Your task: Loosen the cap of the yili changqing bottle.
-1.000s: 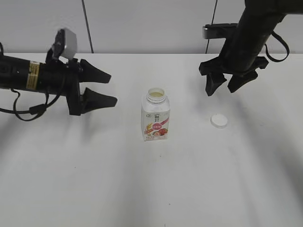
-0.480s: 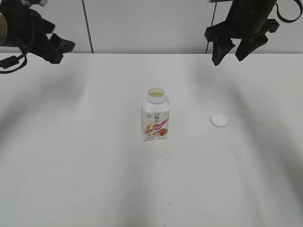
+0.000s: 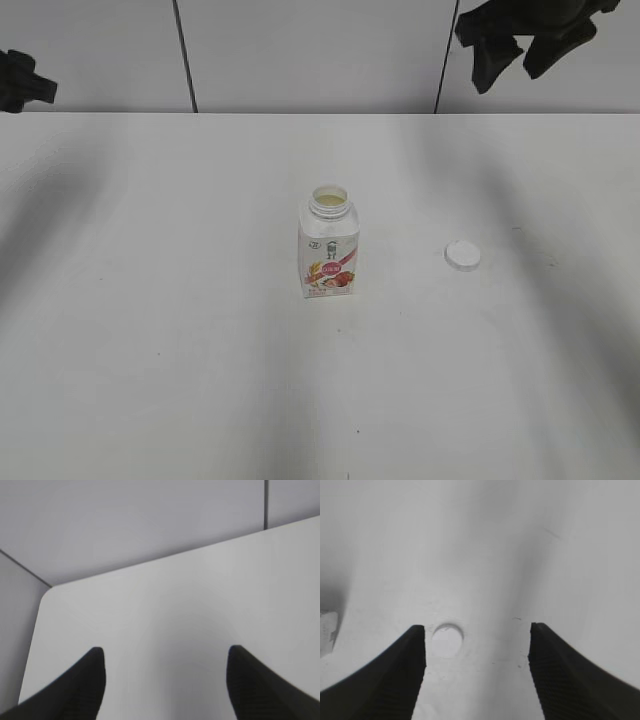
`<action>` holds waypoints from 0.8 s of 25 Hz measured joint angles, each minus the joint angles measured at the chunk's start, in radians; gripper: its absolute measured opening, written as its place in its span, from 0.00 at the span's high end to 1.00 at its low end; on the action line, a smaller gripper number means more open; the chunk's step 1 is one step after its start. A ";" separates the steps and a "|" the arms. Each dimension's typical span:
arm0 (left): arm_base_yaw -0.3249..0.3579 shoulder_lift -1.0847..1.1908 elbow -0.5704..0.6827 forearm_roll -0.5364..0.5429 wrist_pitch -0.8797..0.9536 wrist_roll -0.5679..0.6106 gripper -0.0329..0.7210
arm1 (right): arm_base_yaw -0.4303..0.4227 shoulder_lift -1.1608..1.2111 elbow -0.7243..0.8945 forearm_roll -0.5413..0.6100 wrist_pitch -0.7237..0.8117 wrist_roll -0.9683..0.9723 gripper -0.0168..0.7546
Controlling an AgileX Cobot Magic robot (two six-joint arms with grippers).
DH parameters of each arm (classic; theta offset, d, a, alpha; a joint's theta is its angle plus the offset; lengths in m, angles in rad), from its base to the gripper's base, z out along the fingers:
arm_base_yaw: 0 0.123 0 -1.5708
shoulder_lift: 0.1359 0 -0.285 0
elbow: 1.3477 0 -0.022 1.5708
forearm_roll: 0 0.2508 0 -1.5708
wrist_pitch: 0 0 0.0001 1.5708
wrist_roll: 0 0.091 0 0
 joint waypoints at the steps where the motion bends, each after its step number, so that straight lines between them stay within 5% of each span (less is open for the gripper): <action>1: 0.000 -0.006 0.000 -0.092 0.040 0.082 0.33 | 0.000 -0.009 0.000 -0.026 0.001 -0.001 0.31; 6: 0.000 -0.023 0.000 -0.566 0.263 0.545 0.33 | -0.014 -0.049 0.000 -0.092 0.002 -0.003 0.31; 9: 0.000 -0.023 0.000 -0.764 0.413 0.718 0.33 | -0.030 -0.067 0.000 -0.081 0.003 -0.003 0.31; 20: 0.000 -0.047 0.000 -1.020 0.716 0.855 0.33 | -0.086 -0.201 0.107 -0.007 0.004 -0.004 0.31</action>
